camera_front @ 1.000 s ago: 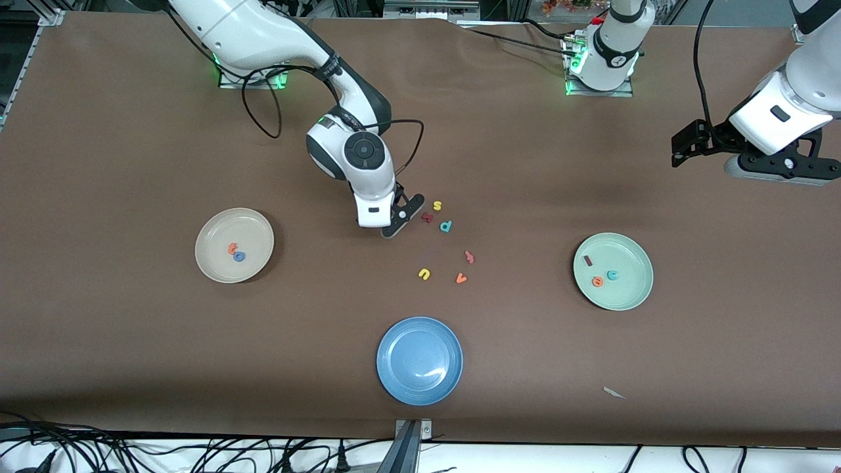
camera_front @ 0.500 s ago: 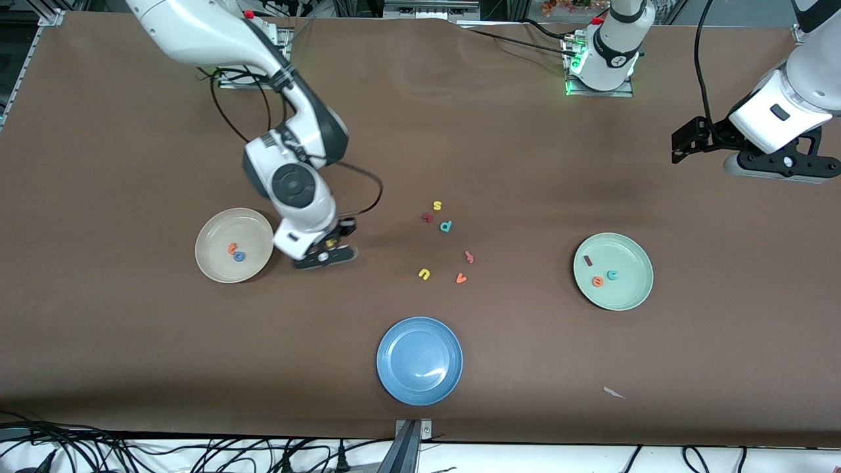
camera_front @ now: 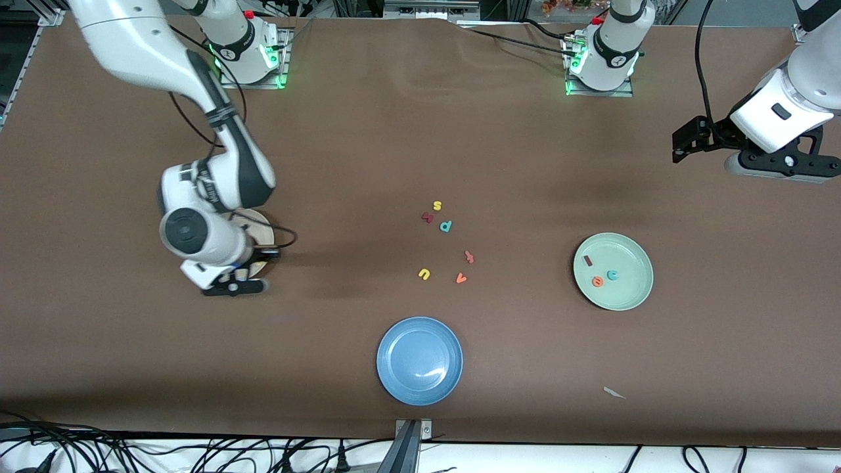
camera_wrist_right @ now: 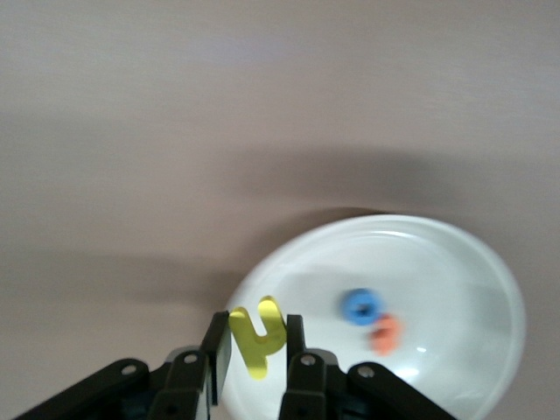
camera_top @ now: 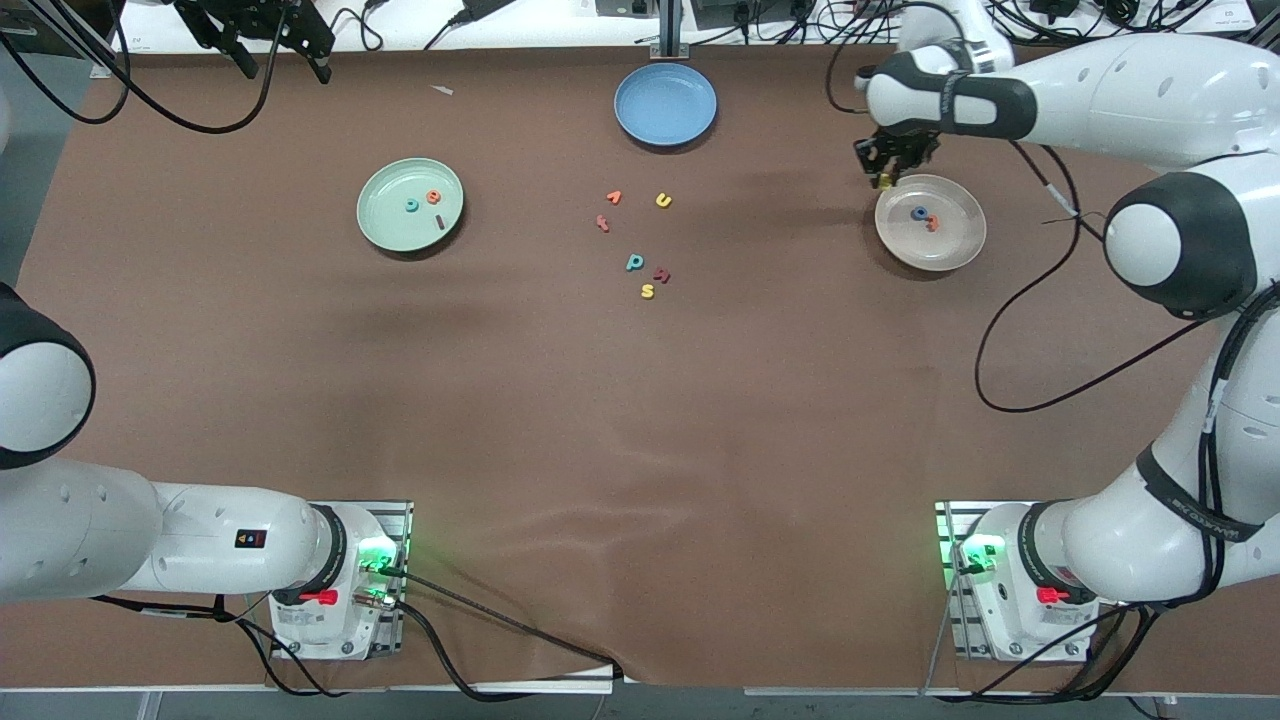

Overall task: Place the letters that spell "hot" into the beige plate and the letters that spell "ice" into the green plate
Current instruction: 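Carry the yellow letter onto the beige plate and open the right gripper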

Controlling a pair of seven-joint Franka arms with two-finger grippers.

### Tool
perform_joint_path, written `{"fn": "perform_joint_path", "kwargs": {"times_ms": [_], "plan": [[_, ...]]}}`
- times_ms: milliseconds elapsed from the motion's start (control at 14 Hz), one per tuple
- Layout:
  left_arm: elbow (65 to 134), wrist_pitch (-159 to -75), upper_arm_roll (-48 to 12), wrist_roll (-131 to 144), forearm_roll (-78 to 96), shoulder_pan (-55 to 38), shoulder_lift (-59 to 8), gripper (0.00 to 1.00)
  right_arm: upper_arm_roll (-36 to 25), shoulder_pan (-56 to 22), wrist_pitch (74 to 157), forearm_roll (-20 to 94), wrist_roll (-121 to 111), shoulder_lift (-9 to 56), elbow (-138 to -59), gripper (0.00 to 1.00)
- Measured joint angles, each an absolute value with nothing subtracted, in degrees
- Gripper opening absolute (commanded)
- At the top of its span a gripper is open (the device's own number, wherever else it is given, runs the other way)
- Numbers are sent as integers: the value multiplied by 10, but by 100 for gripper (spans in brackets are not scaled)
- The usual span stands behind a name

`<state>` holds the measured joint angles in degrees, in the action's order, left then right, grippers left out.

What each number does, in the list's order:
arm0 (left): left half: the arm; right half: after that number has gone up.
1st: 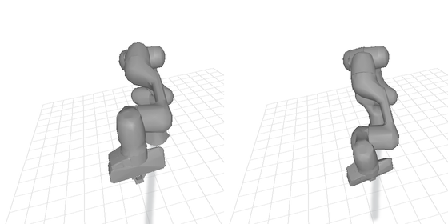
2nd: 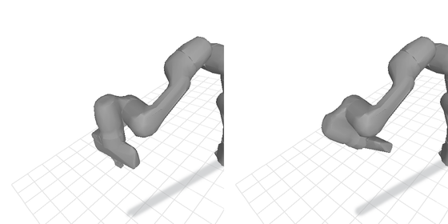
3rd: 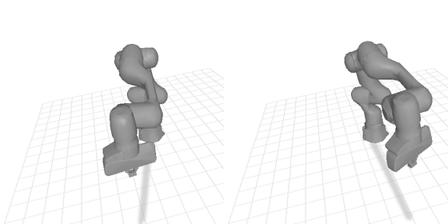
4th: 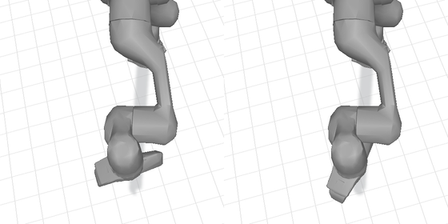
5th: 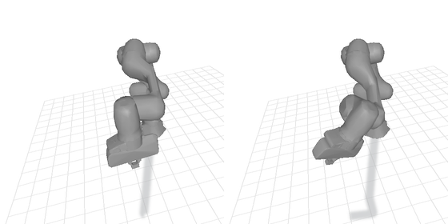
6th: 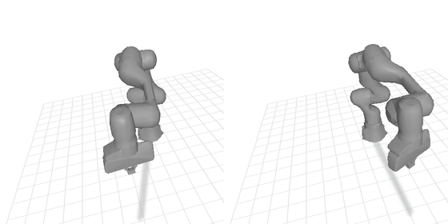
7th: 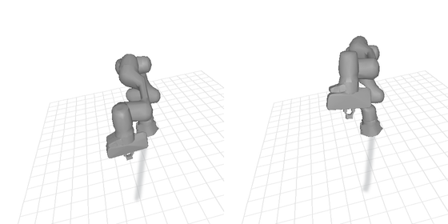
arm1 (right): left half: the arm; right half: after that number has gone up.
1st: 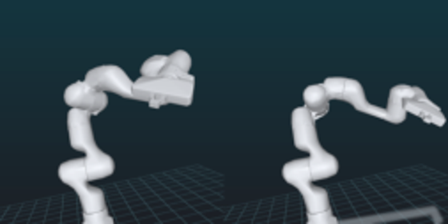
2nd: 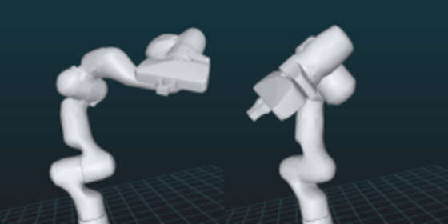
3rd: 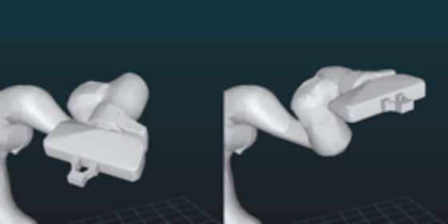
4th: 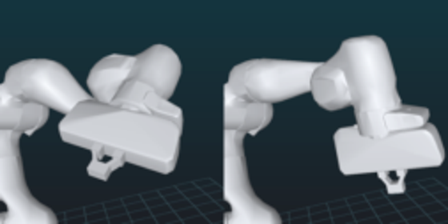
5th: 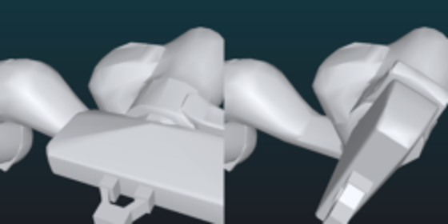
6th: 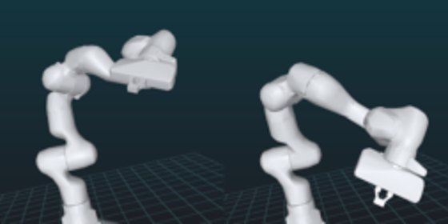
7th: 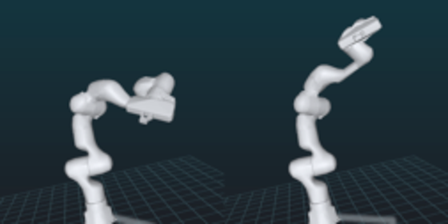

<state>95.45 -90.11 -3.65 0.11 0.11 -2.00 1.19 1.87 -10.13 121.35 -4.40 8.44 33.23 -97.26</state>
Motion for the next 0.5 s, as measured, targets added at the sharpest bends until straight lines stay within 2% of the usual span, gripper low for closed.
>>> {"fn": "perform_joint_path", "kwargs": {"times_ms": [71,143,286,500], "plan": [[954,-901,-37,1,1,-20,12,100,15,-85,1214,-43,59,332,-980,4],[954,-901,-37,1,1,-20,12,100,13,-72,1214,-43,45,331,-988,16],[954,-901,-37,1,1,-20,12,100,11,-57,1214,-39,38,330,-1003,100],[954,-901,-37,1,1,-20,12,100,9,-52,1208,-10,39,329,-1010,100]]}}
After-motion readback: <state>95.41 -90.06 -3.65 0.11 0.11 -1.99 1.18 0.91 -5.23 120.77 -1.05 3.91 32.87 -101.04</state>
